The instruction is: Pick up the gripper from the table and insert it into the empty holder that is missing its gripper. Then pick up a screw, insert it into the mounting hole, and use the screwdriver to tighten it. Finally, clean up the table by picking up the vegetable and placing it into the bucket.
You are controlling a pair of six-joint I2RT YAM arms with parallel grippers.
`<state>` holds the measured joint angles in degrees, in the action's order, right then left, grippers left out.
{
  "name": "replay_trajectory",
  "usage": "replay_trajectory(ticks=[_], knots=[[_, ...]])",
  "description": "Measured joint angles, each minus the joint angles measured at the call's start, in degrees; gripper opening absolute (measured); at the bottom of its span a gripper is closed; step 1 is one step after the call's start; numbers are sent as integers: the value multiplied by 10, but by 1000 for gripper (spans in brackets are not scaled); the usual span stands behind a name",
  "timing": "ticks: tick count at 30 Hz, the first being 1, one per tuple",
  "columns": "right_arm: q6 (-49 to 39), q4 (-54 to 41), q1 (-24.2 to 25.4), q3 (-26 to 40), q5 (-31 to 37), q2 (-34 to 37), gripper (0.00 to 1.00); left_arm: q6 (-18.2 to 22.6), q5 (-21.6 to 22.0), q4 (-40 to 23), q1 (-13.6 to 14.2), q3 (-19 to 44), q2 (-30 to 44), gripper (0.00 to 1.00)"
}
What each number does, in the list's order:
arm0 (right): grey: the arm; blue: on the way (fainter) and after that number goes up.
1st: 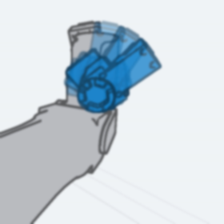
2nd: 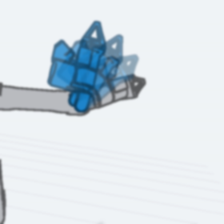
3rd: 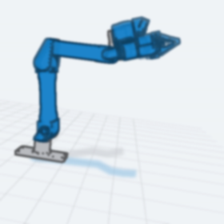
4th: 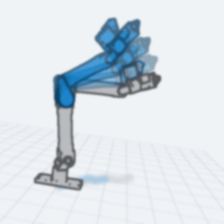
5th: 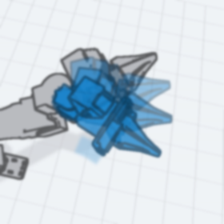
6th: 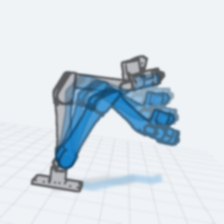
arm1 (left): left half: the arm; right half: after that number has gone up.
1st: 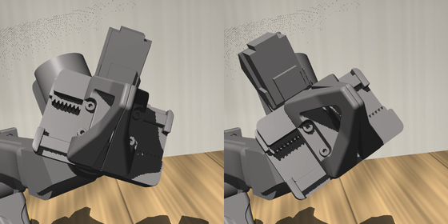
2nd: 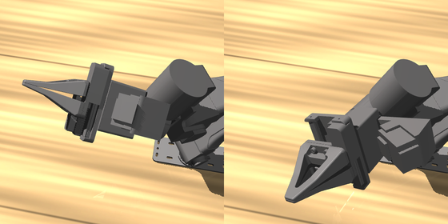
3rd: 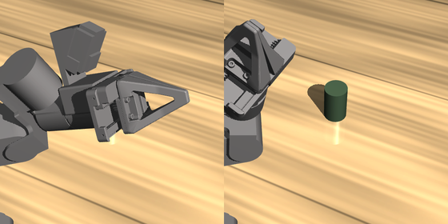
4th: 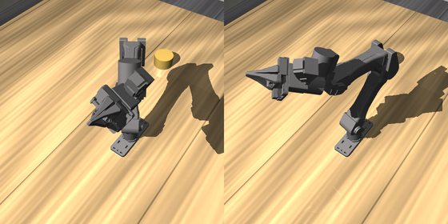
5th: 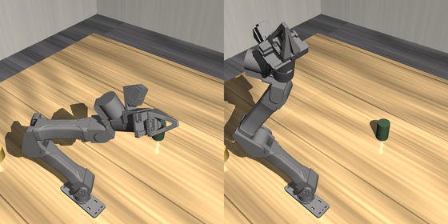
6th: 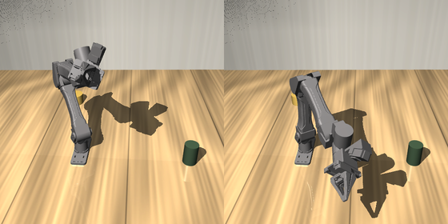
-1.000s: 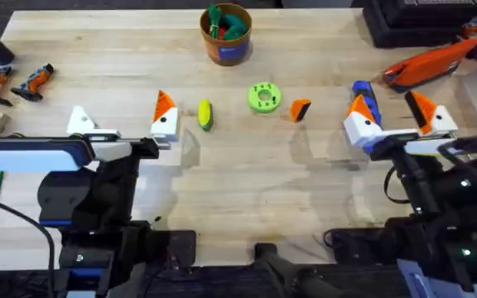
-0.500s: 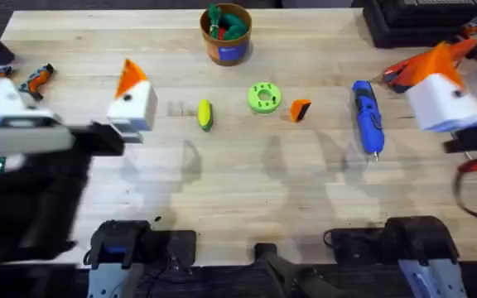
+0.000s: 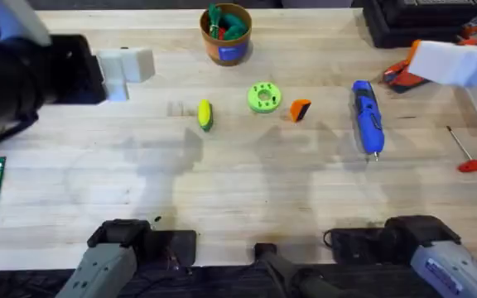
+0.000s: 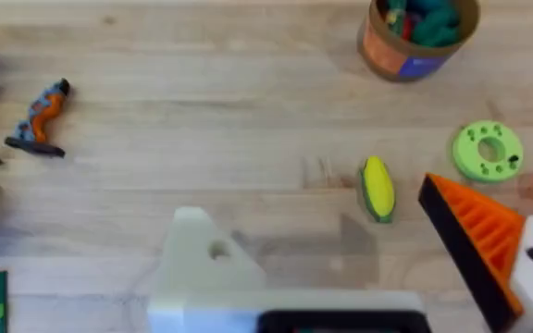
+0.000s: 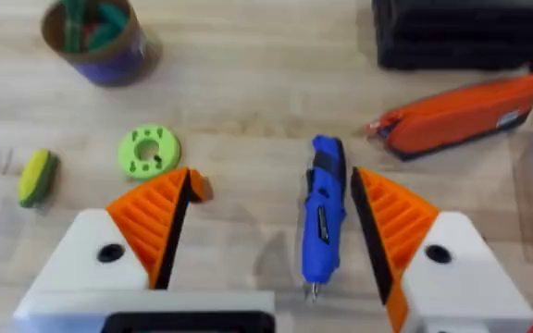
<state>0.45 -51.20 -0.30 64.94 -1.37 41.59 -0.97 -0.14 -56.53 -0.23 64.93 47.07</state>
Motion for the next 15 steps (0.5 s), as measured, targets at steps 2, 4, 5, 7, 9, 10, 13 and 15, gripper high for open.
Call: replay_trajectory(ticks=[2,4,5,7,9,10,13,15], knots=[[0,-31,0,23,0,42,992,0,0,-24,0,21,35,985],[0,-56,0,37,0,78,992,0,0,-39,0,30,66,985],[0,-67,0,41,0,92,992,0,0,-45,0,31,78,985],[0,-89,0,42,0,120,992,0,0,-58,0,31,105,986],[0,-107,0,42,0,146,992,0,0,-61,0,31,130,986],[0,-111,0,42,0,156,992,0,0,-61,0,31,140,986],[0,-115,0,42,0,182,992,0,0,-61,0,31,170,986],[0,-116,0,42,0,194,992,0,0,-61,0,31,186,986]])
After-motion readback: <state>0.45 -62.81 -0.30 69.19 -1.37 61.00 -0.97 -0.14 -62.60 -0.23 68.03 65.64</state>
